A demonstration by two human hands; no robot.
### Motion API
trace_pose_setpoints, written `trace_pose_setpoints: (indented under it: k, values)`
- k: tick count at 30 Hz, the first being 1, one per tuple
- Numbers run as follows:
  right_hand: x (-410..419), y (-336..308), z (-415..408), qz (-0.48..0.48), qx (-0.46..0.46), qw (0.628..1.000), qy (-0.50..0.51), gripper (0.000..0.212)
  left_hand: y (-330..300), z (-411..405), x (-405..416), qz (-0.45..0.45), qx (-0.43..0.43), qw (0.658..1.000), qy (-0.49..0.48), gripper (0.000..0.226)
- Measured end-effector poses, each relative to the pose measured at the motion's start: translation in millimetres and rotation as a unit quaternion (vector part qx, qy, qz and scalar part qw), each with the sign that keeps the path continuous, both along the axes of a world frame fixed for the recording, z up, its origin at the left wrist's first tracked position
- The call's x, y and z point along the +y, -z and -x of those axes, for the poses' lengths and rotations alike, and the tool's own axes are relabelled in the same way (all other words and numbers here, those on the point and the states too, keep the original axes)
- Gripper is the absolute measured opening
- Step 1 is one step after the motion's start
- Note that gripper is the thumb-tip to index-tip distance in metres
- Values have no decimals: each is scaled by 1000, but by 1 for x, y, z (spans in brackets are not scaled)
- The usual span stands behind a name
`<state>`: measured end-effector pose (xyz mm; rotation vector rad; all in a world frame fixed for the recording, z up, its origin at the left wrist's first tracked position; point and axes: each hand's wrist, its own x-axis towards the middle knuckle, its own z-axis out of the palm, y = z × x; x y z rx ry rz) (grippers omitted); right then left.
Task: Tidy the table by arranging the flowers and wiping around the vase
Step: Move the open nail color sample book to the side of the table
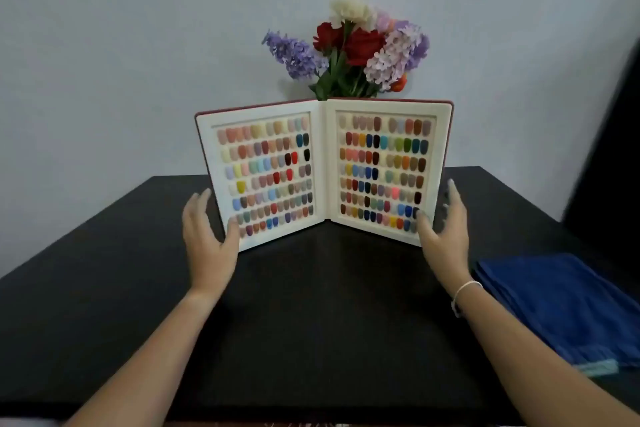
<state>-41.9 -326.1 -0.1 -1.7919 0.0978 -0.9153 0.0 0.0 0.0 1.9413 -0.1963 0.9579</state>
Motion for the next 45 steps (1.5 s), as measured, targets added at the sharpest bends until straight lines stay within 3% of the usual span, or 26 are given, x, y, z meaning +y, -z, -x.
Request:
trace_pose_setpoints:
  k: [4,12,18,29,45]
  values:
    - [-6,5,-7,-74,94,990,-79,68,8,-12,4,91,106,989,43,70]
    - [-12,10,-14,-25,182,980,-74,60,18,-27,12,55,216,969,112,72]
    - [-14,11,-15,6,194,979,-59,43,20,-33,16,60,229,966,100,67]
    - [10,11,-26,8,184,981,-61,41,18,-40,36,59,205,970,115,63]
    - [169,9,-142,26,174,969,-175,42,12,-76,175,118,210,970,-24,61]
